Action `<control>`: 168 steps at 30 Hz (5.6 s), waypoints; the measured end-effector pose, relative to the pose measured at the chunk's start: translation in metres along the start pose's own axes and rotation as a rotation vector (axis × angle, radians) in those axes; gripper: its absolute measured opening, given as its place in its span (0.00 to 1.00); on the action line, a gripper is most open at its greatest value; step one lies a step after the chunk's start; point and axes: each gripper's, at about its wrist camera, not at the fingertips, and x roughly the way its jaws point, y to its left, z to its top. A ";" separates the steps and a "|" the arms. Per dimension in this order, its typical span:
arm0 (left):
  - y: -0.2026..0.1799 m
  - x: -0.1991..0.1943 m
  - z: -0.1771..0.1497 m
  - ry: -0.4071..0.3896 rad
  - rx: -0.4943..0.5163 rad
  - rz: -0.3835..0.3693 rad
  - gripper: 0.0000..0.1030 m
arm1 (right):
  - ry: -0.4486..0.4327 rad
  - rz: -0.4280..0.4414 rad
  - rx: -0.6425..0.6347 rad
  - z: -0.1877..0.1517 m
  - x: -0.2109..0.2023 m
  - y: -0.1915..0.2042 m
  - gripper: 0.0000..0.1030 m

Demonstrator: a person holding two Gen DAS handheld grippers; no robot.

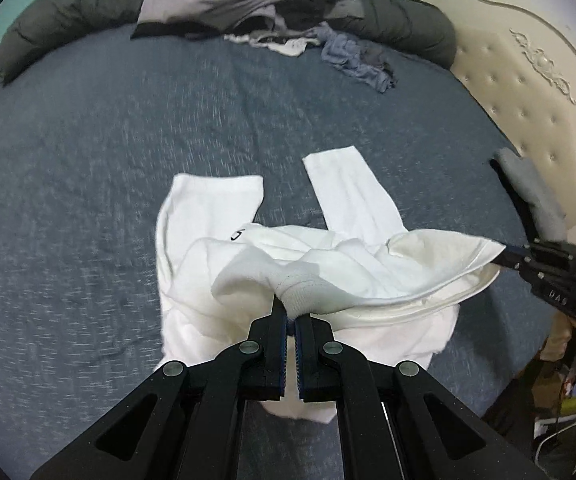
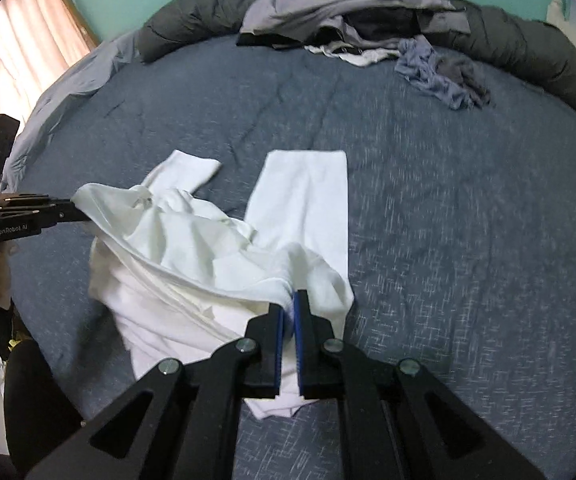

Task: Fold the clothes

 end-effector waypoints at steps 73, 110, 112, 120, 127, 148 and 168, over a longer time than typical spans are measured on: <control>-0.028 0.037 0.000 0.042 -0.048 -0.100 0.53 | -0.049 -0.087 -0.169 0.012 -0.002 -0.004 0.02; 0.046 -0.018 -0.023 -0.005 -0.109 -0.003 0.09 | 0.018 0.054 -0.231 -0.014 0.009 0.038 0.02; 0.047 -0.017 -0.024 -0.015 -0.117 -0.002 0.19 | 0.027 0.049 -0.235 -0.017 0.012 0.038 0.02; 0.037 -0.014 -0.012 -0.034 -0.085 0.013 0.34 | 0.037 0.046 -0.216 -0.018 0.013 0.030 0.02; 0.023 -0.002 -0.014 -0.004 -0.043 0.017 0.34 | 0.047 0.043 -0.217 -0.019 0.016 0.031 0.02; 0.012 0.016 -0.004 0.003 -0.022 -0.003 0.33 | 0.066 0.041 -0.201 -0.024 0.022 0.025 0.02; 0.026 0.010 -0.022 -0.019 -0.002 0.087 0.05 | 0.068 0.045 -0.153 -0.026 0.018 0.012 0.02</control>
